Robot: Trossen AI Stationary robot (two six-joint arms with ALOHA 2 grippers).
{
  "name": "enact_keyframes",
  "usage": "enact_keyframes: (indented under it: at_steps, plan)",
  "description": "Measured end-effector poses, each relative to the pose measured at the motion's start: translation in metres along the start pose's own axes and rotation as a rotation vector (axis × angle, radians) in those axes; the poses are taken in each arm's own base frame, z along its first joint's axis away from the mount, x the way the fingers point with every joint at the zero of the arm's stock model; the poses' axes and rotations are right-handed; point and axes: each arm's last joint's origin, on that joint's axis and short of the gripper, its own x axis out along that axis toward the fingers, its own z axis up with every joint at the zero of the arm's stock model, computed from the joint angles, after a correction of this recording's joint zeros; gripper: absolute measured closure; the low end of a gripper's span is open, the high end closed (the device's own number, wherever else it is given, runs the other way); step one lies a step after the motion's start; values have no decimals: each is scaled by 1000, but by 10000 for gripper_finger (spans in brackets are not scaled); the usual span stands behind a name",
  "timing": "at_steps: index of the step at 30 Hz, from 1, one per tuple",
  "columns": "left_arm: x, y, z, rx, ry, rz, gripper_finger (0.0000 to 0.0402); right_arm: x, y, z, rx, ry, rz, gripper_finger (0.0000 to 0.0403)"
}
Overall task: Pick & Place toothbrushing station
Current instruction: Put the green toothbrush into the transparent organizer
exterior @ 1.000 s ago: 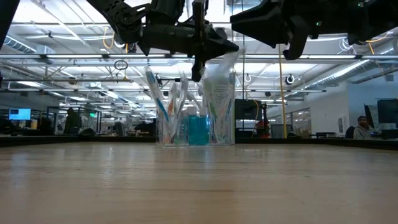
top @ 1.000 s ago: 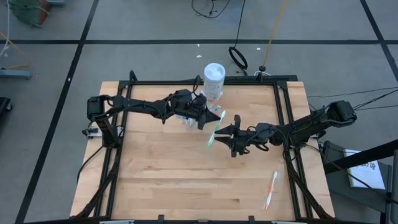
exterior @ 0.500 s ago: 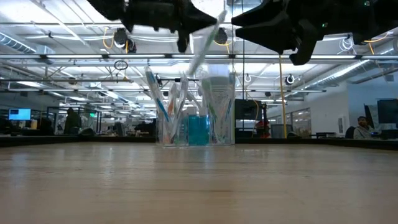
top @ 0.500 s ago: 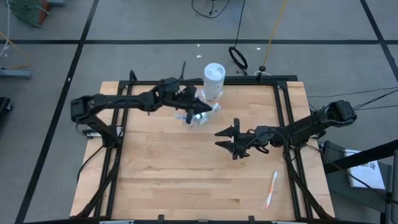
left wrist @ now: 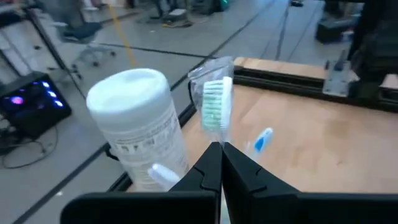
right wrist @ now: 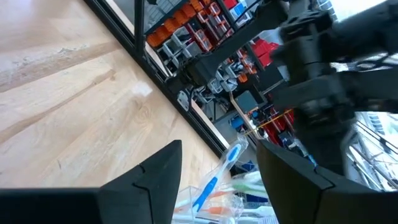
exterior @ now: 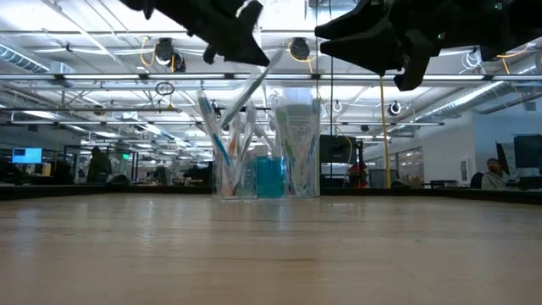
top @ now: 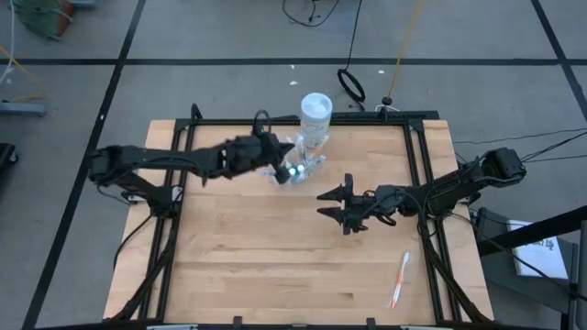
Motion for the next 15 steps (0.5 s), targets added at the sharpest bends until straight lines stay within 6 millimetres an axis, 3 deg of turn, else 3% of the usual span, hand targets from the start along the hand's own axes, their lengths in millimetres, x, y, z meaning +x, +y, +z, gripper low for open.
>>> enact_keyframes:
  at_steps: [7, 11, 15]
  plan:
    - [12, -15, -32, -127, -132, 175, 399, 0, 0, 0, -1, 2, 2, 204]
    - [10, -19, -52, -206, -143, 253, 398, 0, 0, 0, -1, 4, 4, 202]
    - [5, -26, -74, -177, -96, 304, 397, 0, 0, 0, -1, 3, 4, 204]
